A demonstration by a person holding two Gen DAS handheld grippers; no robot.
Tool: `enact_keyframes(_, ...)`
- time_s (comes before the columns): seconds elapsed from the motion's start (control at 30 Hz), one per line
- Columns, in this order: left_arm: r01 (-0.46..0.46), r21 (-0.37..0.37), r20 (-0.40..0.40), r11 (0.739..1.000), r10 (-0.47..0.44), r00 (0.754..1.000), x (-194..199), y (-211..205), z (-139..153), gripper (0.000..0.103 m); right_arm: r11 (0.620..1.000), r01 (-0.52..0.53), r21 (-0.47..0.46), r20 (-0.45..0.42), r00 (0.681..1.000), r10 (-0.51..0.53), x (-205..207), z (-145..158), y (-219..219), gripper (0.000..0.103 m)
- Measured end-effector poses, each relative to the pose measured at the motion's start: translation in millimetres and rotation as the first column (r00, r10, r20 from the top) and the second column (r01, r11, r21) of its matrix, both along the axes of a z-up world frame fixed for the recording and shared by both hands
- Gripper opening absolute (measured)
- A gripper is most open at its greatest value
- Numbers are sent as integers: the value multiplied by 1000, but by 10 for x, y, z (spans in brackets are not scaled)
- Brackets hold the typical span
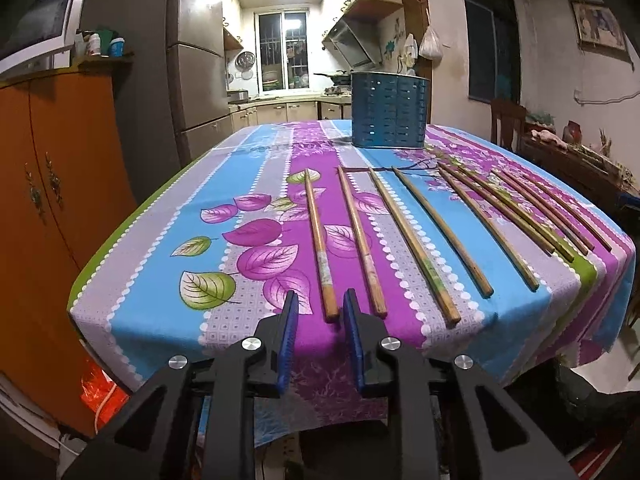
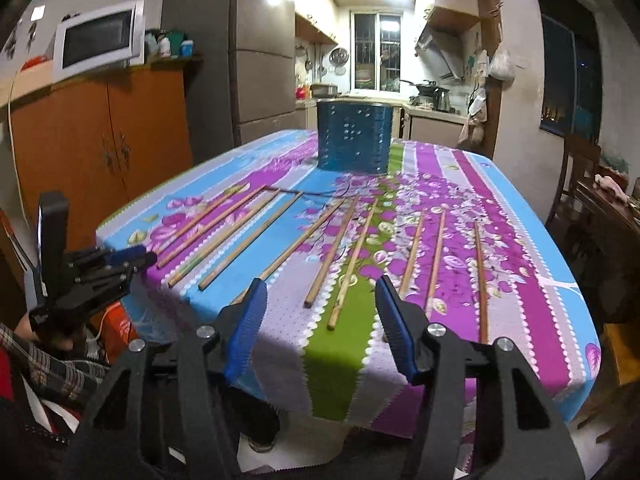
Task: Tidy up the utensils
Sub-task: 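Close the left tool on a wooden chopstick while the right tool grasps another chopstick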
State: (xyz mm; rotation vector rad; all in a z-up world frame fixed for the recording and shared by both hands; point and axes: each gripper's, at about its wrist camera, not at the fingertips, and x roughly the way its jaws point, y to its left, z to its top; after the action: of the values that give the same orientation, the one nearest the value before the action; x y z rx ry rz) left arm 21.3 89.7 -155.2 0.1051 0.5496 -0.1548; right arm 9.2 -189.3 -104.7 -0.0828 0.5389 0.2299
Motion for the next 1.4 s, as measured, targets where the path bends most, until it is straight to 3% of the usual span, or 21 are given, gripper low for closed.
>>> enact_keyframes(0.03, -3, 4, 6, 1000, 3, 1000, 2, -4, -5, 25, 1000, 0, -1, -8, 1000, 0, 6, -18, 13, 54)
enact_keyframes(0.13, -5, -6, 19, 1000, 6, 1000, 1, 0, -21, 25, 999, 29, -46, -37, 999, -31, 60, -106, 98, 39)
enact_keyframes(0.2, -12, -32, 25, 999, 13, 1000, -3, 36, -34, 9, 993, 77, -89, -31, 996, -80, 105, -198, 134, 29)
enact_keyframes(0.23, -20, -39, 29, 999, 21, 999, -3, 56, -40, 8, 990, 97, -107, -25, 995, -100, 128, -238, 153, 20)
enact_keyframes(0.33, -13, -66, 30, 998, 15, 999, -1, 89, -41, 8, 985, 123, -118, -43, 991, -129, 230, -368, 186, 13)
enact_keyframes(0.53, -3, -47, 38, 999, 4, 999, 0, 70, -46, 8, 983, 156, -99, -77, 984, -164, 350, -508, 138, 13)
enact_keyframes(0.97, -14, -22, 62, 1000, 15, 998, 21, 40, -78, 8, 978, 198, -67, -44, 979, -201, 360, -552, 159, 13)
enact_keyframes(1.03, -12, -20, 71, 1000, 14, 997, 12, 34, -86, 8, 982, 180, -53, -37, 983, -182, 350, -563, 159, 5)
enact_keyframes(1.1, -14, -20, 76, 1000, 16, 997, 2, 29, -88, 8, 982, 181, -53, -28, 983, -183, 327, -568, 165, 5)
enact_keyframes(1.2, -17, -28, 72, 999, 19, 997, -9, 47, -71, 8, 982, 184, -30, -23, 983, -185, 294, -533, 120, 5)
enact_keyframes(1.4, -24, -41, 105, 999, 28, 994, -89, 105, 152, 8, 983, 183, -30, 79, 981, -180, 135, -246, 102, 5)
